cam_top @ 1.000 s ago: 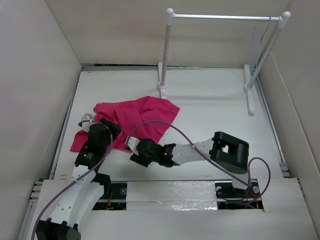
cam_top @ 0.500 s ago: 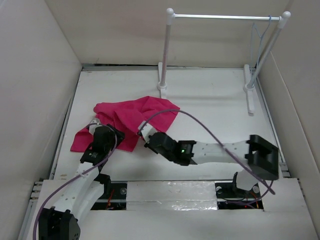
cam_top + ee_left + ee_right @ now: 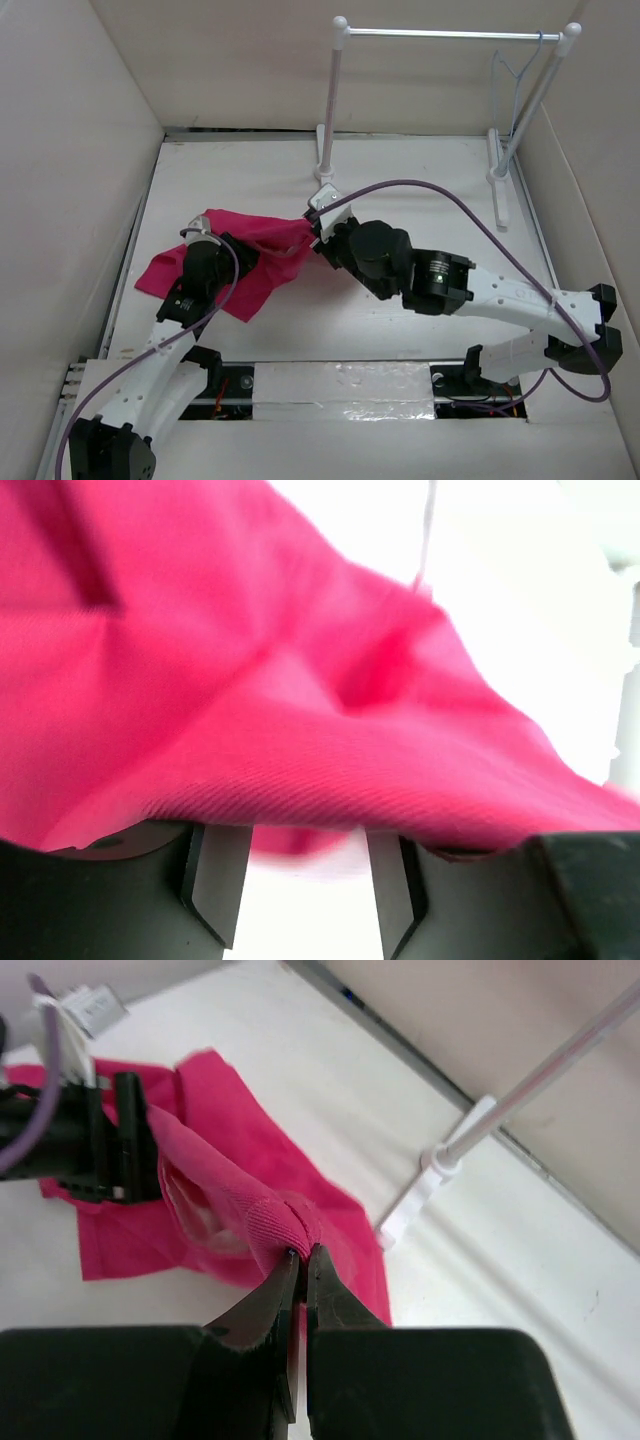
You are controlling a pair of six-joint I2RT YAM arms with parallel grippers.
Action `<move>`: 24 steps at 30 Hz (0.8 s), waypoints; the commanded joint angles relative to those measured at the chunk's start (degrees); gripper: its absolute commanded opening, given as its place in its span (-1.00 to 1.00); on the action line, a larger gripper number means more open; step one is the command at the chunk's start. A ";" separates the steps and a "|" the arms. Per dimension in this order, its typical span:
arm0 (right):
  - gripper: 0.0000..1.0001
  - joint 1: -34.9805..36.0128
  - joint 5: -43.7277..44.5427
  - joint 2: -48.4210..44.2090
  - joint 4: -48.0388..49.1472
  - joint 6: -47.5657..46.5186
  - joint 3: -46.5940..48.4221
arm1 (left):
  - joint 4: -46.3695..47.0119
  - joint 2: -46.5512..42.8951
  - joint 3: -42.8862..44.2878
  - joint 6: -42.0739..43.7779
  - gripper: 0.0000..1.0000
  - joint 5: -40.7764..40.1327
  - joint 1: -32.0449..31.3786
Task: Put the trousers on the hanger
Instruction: Flatten out the trousers at the center of the board.
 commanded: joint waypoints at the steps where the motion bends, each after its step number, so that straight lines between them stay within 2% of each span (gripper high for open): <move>1: -1.00 5.71 4.13 -2.05 -2.26 -3.72 11.88 | 2.03 -0.94 4.51 2.55 -0.16 1.73 -0.07; 2: -1.00 7.83 6.59 -1.27 -3.06 -4.42 14.19 | 2.38 -1.38 4.60 2.64 -0.21 2.34 -0.07; 3: -1.00 10.11 9.05 -0.39 -4.02 -6.26 16.47 | 3.08 -1.73 4.60 2.90 -0.39 3.47 -0.07; 5: -1.00 16.25 16.16 2.07 -8.76 -6.89 24.53 | 4.05 -2.26 4.95 2.99 -0.50 5.58 -0.07; 6: -1.00 17.59 16.89 4.52 -10.78 -5.76 27.28 | 3.96 -2.61 5.56 3.16 -0.55 5.86 -0.07; 8: -1.00 19.88 17.16 5.94 -16.15 -3.56 31.59 | 3.52 -3.31 6.18 3.78 -0.58 5.42 -0.07; 10: -1.00 19.89 17.60 4.46 -15.64 -1.27 31.62 | 2.91 -3.84 7.14 4.39 -0.62 4.81 -0.07; 11: -1.00 19.37 20.48 3.06 -14.16 -1.00 29.61 | 2.82 -4.02 7.41 4.75 -0.63 3.93 -0.07; 13: -1.00 12.63 21.47 -2.10 -13.52 2.93 20.92 | 3.25 -3.58 8.02 5.10 -0.62 3.31 -0.07; 14: -1.00 8.33 16.42 -4.05 -13.87 5.13 17.67 | 3.52 -2.45 8.20 4.93 -0.62 3.22 -0.07; 15: -1.00 -1.37 13.94 -6.07 -13.70 8.28 13.55 | 3.87 -1.74 8.81 4.75 -0.62 3.48 -0.07; 16: -1.00 -6.16 12.09 -9.66 -12.48 10.40 4.46 | 4.57 -1.04 8.99 4.57 -0.63 3.75 -0.07; 18: -1.00 -15.74 9.61 -12.32 -11.86 13.92 -4.03 | 7.64 1.51 8.82 4.40 -0.63 5.06 -0.07; 19: -1.00 -25.45 8.91 -13.46 -10.55 15.07 -11.46 | 10.44 2.39 8.64 4.22 -0.64 5.50 -0.07; 21: -1.00 -35.43 3.56 -17.59 -6.69 15.52 -18.71 | 13.35 6.25 8.73 3.61 -0.61 6.47 -0.07; 22: -1.00 -44.27 1.02 -18.82 -1.97 15.78 -22.05 | 15.11 7.92 9.25 3.26 -0.59 6.82 -0.07; 23: -1.00 -48.27 -4.05 -20.75 0.43 15.70 -27.92 | 15.56 11.24 9.95 3.34 -0.57 7.17 -0.07; 24: -0.95 -51.79 -6.37 -21.12 2.62 15.79 -29.98 | 16.00 12.84 11.61 3.34 -0.54 7.61 -0.07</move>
